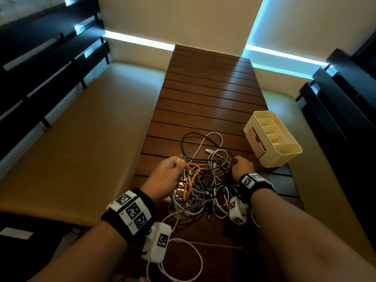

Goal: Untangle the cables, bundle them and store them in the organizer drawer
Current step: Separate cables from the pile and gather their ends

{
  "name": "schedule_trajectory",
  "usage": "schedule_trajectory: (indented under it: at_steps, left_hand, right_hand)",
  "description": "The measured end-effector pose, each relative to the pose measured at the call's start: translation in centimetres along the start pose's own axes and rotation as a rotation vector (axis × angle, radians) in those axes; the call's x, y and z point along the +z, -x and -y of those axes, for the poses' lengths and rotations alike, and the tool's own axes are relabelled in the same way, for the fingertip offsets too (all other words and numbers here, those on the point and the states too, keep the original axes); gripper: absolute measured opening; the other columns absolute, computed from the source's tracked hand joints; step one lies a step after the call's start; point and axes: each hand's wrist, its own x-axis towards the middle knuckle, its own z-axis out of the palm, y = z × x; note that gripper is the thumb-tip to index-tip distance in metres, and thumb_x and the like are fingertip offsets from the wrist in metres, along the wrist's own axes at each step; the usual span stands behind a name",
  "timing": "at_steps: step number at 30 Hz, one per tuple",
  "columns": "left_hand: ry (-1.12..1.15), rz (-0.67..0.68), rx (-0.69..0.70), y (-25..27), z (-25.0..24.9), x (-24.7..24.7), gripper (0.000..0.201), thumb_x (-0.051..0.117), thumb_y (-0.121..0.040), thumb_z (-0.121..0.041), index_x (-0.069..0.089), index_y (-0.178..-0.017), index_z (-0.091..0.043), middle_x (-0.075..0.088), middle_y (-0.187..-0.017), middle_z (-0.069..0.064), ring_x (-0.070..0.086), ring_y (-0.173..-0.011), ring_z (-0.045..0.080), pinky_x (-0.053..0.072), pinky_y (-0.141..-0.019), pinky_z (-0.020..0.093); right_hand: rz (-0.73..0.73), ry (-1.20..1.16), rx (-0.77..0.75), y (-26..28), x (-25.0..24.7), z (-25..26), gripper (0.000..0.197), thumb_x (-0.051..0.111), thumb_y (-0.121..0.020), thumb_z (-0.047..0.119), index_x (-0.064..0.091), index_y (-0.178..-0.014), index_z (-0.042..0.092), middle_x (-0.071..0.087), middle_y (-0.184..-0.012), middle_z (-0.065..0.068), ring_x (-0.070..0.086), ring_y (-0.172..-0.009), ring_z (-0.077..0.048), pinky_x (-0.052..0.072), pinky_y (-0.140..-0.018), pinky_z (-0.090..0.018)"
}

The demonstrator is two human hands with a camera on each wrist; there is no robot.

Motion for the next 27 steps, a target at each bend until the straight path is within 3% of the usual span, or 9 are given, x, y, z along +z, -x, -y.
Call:
schedule_trajectory:
  at_steps: [3, 6, 9, 15, 17, 19, 21, 24, 27]
  left_hand:
    - [-0.02, -0.005, 0.006, -0.1, -0.4, -0.1, 0.029, 0.04, -0.106, -0.029, 0.063, -0.095, -0.015, 0.041, -0.061, -0.006, 0.033, -0.053, 0.011, 0.03, -0.054, 0.029]
    - [-0.008, 0.001, -0.007, -0.2, -0.8, -0.1, 0.029, 0.039, -0.106, -0.028, 0.062, -0.096, -0.014, 0.04, -0.059, -0.007, 0.032, -0.051, 0.012, 0.029, -0.052, 0.03]
    - [-0.005, 0.004, -0.029, -0.6, -1.2, 0.1, 0.029, 0.039, -0.106, -0.027, 0.061, -0.094, -0.015, 0.04, -0.056, -0.009, 0.032, -0.049, 0.011, 0.029, -0.051, 0.029]
    - [-0.014, 0.004, -0.057, -1.4, -2.0, 0.4, 0.028, 0.039, -0.106, -0.027, 0.062, -0.095, -0.015, 0.041, -0.059, -0.007, 0.034, -0.051, 0.01, 0.031, -0.05, 0.027]
    - [-0.004, 0.009, -0.06, -1.5, -2.1, 0.6, 0.029, 0.039, -0.106, -0.027, 0.062, -0.095, -0.014, 0.041, -0.059, -0.007, 0.033, -0.051, 0.011, 0.03, -0.05, 0.027]
    - [0.008, 0.004, -0.055, -1.4, -2.3, 0.8, 0.029, 0.038, -0.107, -0.026, 0.06, -0.095, -0.013, 0.042, -0.057, -0.007, 0.034, -0.048, 0.01, 0.032, -0.049, 0.026]
    - [0.045, -0.01, -0.061, -1.3, -2.7, 1.0, 0.027, 0.038, -0.107, -0.024, 0.058, -0.096, -0.01, 0.041, -0.057, -0.006, 0.033, -0.044, 0.007, 0.031, -0.047, 0.024]
    - [0.119, -0.012, -0.064, -1.1, -3.4, 1.2, 0.026, 0.037, -0.107, -0.023, 0.058, -0.101, -0.009, 0.038, -0.058, -0.005, 0.031, -0.045, 0.008, 0.028, -0.047, 0.025]
    - [0.214, -0.012, -0.064, -1.1, -4.3, 1.1, 0.034, 0.033, -0.108, -0.027, 0.06, -0.105, -0.006, 0.038, -0.06, -0.006, 0.031, -0.051, 0.008, 0.027, -0.05, 0.023]
  right_hand:
    - [-0.008, 0.075, 0.003, 0.1, 0.4, 0.6, 0.018, 0.04, -0.101, 0.016, 0.057, -0.097, 0.014, 0.06, -0.116, -0.022, 0.049, -0.081, -0.032, 0.042, -0.074, -0.033]
    - [-0.009, 0.035, 0.041, 0.1, 0.5, 0.7, 0.02, 0.044, -0.1, 0.017, 0.058, -0.113, 0.012, 0.058, -0.119, -0.022, 0.057, -0.094, -0.038, 0.045, -0.076, -0.035]
    - [-0.029, -0.136, 0.106, 0.1, 0.2, 0.6, 0.012, 0.049, -0.099, 0.015, 0.055, -0.109, 0.016, 0.058, -0.121, -0.018, 0.053, -0.089, -0.031, 0.041, -0.076, -0.033]
    - [-0.03, -0.34, 0.114, 0.9, -0.9, 1.7, 0.015, 0.062, -0.092, 0.017, 0.067, -0.105, 0.014, 0.067, -0.115, -0.011, 0.062, -0.106, -0.031, 0.051, -0.092, -0.038]
    - [-0.087, -0.492, 0.137, 1.3, -1.9, 1.8, 0.011, 0.061, -0.09, 0.019, 0.07, -0.096, 0.016, 0.07, -0.108, -0.012, 0.065, -0.103, -0.033, 0.055, -0.092, -0.041]
    - [-0.126, -0.799, 0.186, 2.4, -3.2, 2.3, 0.007, 0.061, -0.091, 0.022, 0.063, -0.084, 0.021, 0.068, -0.093, -0.007, 0.068, -0.09, -0.03, 0.058, -0.081, -0.041]
    - [-0.223, -1.154, 0.234, 4.1, -4.1, 3.6, 0.005, 0.061, -0.092, 0.02, 0.061, -0.087, 0.021, 0.064, -0.087, -0.005, 0.066, -0.077, -0.024, 0.059, -0.073, -0.039]
    - [-0.429, -1.255, 0.086, 7.5, -5.5, 5.9, 0.007, 0.061, -0.095, 0.021, 0.06, -0.093, 0.027, 0.069, -0.091, -0.001, 0.069, -0.087, -0.02, 0.06, -0.082, -0.048]
    - [-0.556, -1.267, -0.097, 10.4, -7.7, 7.6, 0.007, 0.058, -0.098, 0.026, 0.056, -0.095, 0.032, 0.07, -0.095, 0.0, 0.071, -0.09, -0.018, 0.061, -0.078, -0.042]
